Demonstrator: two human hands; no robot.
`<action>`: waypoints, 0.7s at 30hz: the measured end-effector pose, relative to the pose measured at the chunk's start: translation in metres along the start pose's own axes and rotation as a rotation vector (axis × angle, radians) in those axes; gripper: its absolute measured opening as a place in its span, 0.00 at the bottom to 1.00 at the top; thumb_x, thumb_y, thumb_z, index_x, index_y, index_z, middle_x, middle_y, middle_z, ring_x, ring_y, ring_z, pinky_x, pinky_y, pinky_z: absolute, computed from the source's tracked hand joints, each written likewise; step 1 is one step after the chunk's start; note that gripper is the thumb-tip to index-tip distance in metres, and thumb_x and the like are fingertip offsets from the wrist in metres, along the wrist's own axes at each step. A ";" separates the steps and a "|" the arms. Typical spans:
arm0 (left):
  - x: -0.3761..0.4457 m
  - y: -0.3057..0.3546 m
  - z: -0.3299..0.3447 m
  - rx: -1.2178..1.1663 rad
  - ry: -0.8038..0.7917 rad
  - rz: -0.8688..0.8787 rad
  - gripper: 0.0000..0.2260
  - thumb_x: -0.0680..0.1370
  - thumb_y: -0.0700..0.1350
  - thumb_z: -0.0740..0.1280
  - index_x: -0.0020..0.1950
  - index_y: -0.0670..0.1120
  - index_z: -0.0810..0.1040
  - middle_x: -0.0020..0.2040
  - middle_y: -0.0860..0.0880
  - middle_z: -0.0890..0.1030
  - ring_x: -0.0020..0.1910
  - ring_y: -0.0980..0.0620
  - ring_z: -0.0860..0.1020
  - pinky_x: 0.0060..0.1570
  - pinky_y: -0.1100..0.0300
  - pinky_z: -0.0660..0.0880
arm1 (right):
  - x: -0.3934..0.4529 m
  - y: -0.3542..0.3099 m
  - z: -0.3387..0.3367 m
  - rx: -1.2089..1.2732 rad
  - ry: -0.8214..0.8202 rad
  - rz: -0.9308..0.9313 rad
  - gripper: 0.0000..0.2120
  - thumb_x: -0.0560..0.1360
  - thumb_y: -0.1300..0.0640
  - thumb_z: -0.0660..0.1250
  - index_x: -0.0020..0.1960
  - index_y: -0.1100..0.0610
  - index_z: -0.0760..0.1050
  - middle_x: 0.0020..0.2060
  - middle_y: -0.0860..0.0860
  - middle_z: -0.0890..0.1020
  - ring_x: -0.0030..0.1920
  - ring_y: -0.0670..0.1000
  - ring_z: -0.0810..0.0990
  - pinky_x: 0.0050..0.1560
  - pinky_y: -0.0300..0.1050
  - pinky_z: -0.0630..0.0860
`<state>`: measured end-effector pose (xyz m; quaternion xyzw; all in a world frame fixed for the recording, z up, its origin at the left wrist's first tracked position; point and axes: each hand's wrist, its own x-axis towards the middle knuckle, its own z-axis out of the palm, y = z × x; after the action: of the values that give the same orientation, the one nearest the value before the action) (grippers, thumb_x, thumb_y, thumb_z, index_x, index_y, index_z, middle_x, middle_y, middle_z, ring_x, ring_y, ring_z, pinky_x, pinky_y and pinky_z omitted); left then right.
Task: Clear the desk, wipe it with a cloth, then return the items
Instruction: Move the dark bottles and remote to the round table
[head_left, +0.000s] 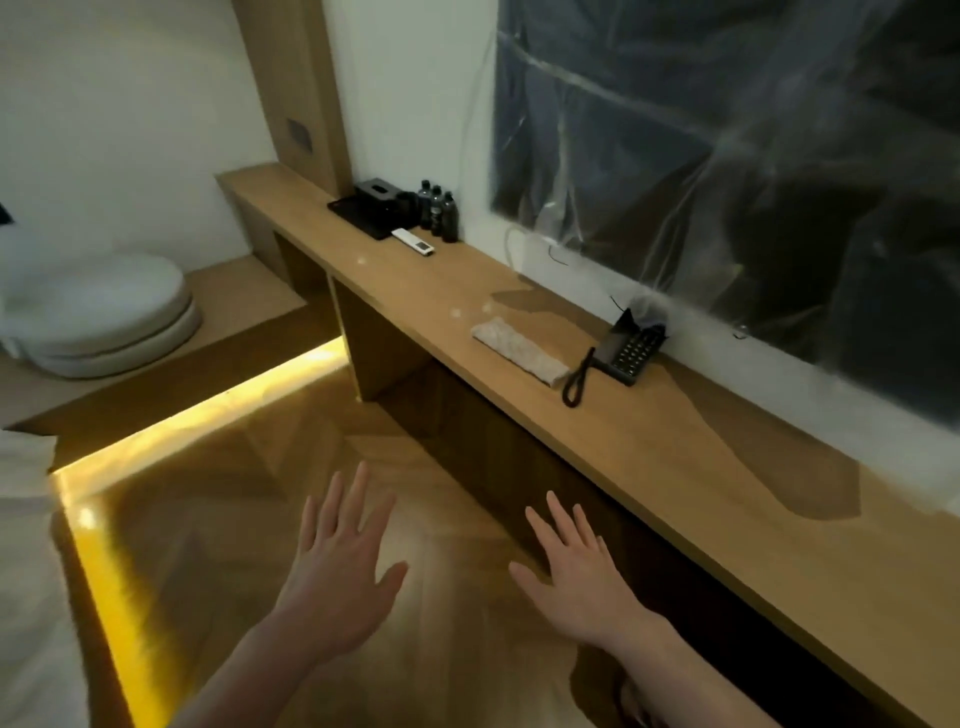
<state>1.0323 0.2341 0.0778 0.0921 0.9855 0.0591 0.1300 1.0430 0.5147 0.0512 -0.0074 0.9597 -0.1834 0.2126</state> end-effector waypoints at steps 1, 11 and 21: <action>0.012 -0.010 -0.004 0.004 0.003 -0.018 0.36 0.83 0.66 0.53 0.84 0.57 0.38 0.78 0.49 0.23 0.77 0.43 0.25 0.79 0.41 0.35 | 0.016 -0.009 -0.007 -0.013 -0.006 -0.017 0.37 0.81 0.31 0.53 0.84 0.41 0.42 0.82 0.44 0.34 0.81 0.55 0.33 0.81 0.61 0.41; 0.150 -0.138 -0.058 0.007 0.105 -0.052 0.36 0.81 0.68 0.53 0.84 0.58 0.41 0.80 0.49 0.27 0.78 0.44 0.26 0.77 0.41 0.32 | 0.177 -0.108 -0.051 -0.091 0.002 -0.004 0.38 0.81 0.33 0.55 0.83 0.41 0.42 0.81 0.45 0.33 0.81 0.53 0.32 0.81 0.60 0.40; 0.290 -0.244 -0.119 0.090 0.074 0.038 0.35 0.80 0.69 0.49 0.84 0.58 0.44 0.80 0.49 0.29 0.78 0.43 0.28 0.79 0.39 0.36 | 0.302 -0.202 -0.087 0.006 0.051 0.093 0.37 0.82 0.34 0.56 0.84 0.41 0.43 0.82 0.45 0.36 0.82 0.54 0.36 0.81 0.59 0.44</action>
<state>0.6850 0.0417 0.0869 0.1142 0.9893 0.0205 0.0883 0.7192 0.3288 0.0739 0.0425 0.9636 -0.1763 0.1963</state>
